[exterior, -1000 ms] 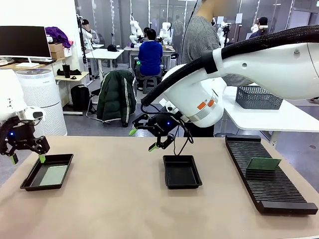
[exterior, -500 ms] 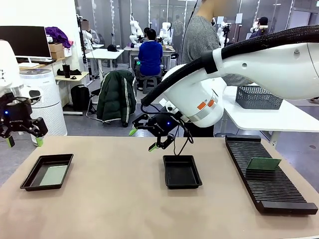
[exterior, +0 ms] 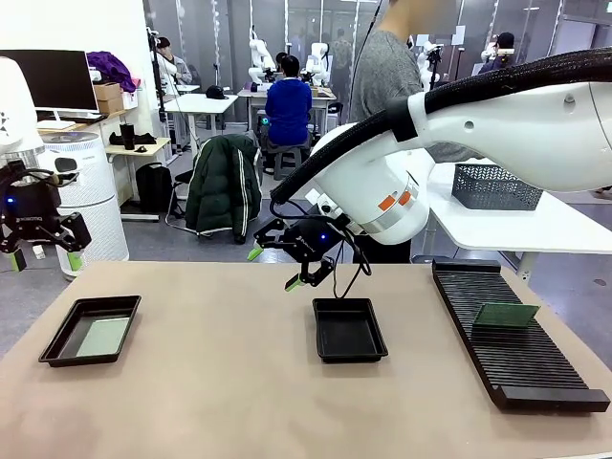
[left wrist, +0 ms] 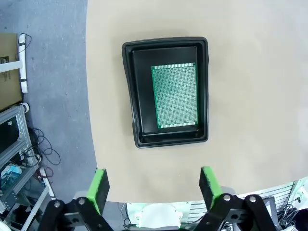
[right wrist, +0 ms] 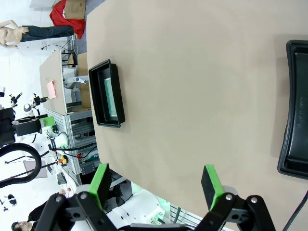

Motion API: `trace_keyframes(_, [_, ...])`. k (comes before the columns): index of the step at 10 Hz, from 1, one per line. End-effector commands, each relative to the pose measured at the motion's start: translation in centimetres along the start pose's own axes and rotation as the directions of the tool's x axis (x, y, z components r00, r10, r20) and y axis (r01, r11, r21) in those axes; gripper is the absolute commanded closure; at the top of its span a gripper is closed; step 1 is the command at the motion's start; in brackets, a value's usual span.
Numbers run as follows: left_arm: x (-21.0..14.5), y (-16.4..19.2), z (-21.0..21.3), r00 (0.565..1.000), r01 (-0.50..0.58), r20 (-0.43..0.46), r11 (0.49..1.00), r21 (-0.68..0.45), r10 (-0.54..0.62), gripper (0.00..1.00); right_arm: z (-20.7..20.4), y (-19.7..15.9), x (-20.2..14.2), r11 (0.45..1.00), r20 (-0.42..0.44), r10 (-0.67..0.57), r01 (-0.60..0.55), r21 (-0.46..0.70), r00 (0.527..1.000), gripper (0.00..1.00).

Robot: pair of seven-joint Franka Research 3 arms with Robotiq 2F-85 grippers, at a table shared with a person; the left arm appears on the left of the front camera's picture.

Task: Inspect and transfer BCBs to ESD trays.
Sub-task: Pick up the ESD tray and place it on the left side of the table, then pick up the Blank PCB from the PCB Rack and place it in the right ESD tray.

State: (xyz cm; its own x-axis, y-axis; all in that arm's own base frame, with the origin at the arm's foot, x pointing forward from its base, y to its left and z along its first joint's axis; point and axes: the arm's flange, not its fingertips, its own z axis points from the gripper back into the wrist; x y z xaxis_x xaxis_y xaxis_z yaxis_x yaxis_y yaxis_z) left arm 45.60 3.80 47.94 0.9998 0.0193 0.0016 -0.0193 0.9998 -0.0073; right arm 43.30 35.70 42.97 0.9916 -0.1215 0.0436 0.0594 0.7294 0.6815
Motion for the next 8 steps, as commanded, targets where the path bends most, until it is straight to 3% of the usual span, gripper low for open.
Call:
trace_keyframes(1, [-0.09, 0.06, -0.34, 1.0, 0.004, 0.007, 1.0, 0.0, -0.004, 0.0, -0.03, 0.05, -0.07, 1.0, 0.001, -0.002, 0.002, -0.009, 1.0, 0.0])
trace_keyframes(8, [-0.09, 0.06, -0.34, 1.0, 0.004, 0.007, 1.0, 0.0, -0.004, 0.0, -0.03, 0.05, -0.07, 1.0, 0.001, -0.002, 0.002, -0.009, 1.0, 0.0])
